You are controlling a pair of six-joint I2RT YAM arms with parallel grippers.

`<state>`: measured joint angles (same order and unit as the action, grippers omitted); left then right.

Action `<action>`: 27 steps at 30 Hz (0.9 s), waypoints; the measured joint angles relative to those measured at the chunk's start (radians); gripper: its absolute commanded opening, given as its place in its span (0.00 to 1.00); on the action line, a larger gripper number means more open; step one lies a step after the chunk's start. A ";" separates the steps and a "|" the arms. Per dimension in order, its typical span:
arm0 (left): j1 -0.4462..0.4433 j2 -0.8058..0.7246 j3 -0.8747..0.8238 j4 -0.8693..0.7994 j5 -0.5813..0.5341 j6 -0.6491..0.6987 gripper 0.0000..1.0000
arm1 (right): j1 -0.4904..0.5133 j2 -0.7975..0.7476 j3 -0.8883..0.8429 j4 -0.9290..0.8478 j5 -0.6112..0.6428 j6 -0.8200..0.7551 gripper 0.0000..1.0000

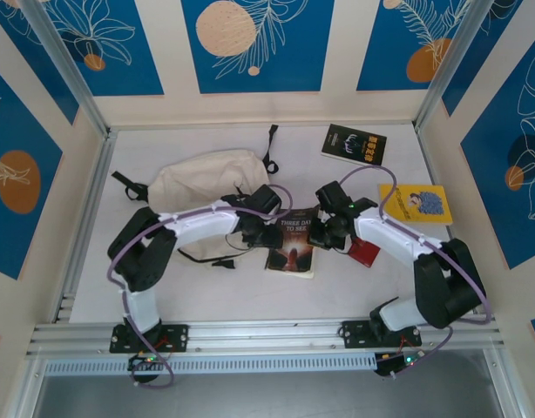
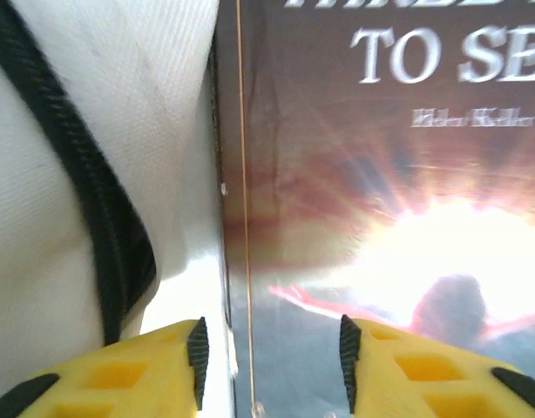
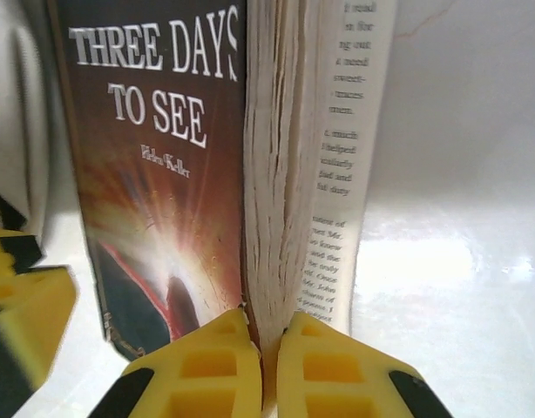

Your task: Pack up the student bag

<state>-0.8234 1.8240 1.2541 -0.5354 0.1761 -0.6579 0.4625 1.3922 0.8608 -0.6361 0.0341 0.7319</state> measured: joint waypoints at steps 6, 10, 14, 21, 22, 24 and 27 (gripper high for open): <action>0.091 -0.178 0.004 0.007 0.087 0.027 0.87 | -0.094 -0.154 -0.037 0.003 -0.075 -0.050 0.00; 0.200 -0.245 -0.030 0.068 0.205 0.029 0.98 | -0.175 -0.284 -0.056 0.026 -0.184 -0.077 0.00; 0.273 -0.277 -0.090 0.126 0.314 0.013 1.00 | -0.223 -0.353 -0.056 0.073 -0.317 -0.082 0.00; 0.300 -0.291 -0.124 0.246 0.483 -0.026 0.99 | -0.231 -0.360 -0.053 0.163 -0.520 -0.070 0.00; 0.301 -0.291 -0.124 0.264 0.500 -0.034 0.99 | -0.231 -0.359 -0.049 0.177 -0.542 -0.067 0.00; 0.303 -0.291 -0.124 0.308 0.545 -0.051 0.99 | -0.232 -0.352 -0.043 0.205 -0.589 -0.055 0.00; 0.304 -0.283 -0.124 0.372 0.599 -0.077 0.97 | -0.234 -0.333 -0.032 0.245 -0.649 -0.041 0.00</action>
<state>-0.5198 1.5410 1.1297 -0.1635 0.7753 -0.7353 0.2283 1.0595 0.8291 -0.3916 -0.6151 0.6910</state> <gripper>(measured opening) 0.981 0.084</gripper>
